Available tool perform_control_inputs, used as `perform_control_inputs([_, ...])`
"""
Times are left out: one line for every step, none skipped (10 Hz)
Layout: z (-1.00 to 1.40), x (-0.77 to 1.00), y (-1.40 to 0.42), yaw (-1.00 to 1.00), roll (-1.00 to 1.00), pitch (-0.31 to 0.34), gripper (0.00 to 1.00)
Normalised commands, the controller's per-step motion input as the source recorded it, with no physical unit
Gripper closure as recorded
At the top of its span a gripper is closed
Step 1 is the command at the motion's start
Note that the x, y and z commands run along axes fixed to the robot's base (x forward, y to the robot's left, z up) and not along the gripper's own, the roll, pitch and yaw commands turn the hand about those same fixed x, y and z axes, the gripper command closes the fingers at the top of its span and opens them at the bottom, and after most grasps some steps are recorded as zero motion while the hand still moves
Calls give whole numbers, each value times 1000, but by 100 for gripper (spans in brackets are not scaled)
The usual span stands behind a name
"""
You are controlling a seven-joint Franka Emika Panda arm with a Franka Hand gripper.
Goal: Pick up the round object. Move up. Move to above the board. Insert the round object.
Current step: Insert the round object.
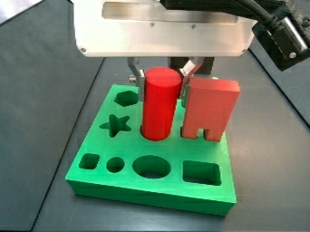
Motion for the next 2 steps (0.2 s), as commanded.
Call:
perform_control_inputs([-251, 0, 0, 0, -131, -1, 100])
perform_control_inputs([0, 0, -103, 0, 54, 0, 100])
